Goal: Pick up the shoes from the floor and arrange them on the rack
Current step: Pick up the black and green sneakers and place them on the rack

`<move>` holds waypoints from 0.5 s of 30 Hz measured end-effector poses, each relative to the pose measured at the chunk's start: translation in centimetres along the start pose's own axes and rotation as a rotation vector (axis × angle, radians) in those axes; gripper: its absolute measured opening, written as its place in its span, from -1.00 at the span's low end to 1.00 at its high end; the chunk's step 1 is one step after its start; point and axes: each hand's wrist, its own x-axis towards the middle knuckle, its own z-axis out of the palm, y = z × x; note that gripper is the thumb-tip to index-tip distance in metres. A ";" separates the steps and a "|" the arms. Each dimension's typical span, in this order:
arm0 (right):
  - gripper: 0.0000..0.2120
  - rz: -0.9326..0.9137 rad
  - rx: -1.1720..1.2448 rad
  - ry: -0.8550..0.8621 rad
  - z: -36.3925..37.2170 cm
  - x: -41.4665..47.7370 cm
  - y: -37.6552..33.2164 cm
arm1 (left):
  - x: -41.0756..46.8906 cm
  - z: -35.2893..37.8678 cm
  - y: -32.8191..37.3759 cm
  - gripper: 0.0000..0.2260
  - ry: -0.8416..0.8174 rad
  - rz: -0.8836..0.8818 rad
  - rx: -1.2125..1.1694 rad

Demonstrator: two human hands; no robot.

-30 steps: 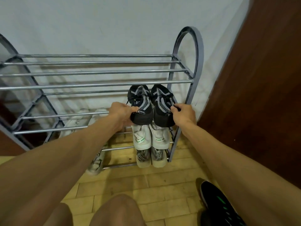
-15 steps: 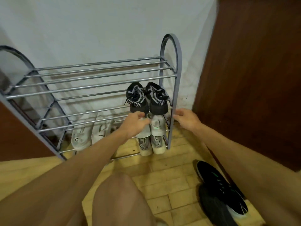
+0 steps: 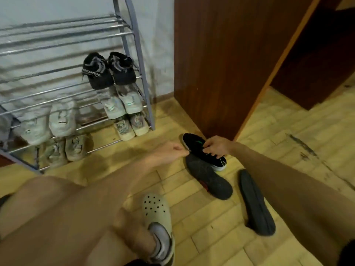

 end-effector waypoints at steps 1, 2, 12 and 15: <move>-0.63 0.026 0.016 0.001 0.8 -0.2 1.8 | 0.5 1.4 -0.3 -0.67 -0.021 -0.012 0.015; -0.61 0.043 0.009 0.000 1.6 -0.4 3.5 | 0.9 2.6 -0.6 -0.66 -0.039 -0.024 0.030; -0.71 0.270 0.201 0.170 7.8 4.0 12.8 | 5.4 7.3 -4.3 -0.73 -0.161 -0.093 0.041; -0.67 0.321 0.307 0.261 8.0 6.8 12.9 | 7.5 7.2 -5.3 -0.75 -0.186 -0.125 0.039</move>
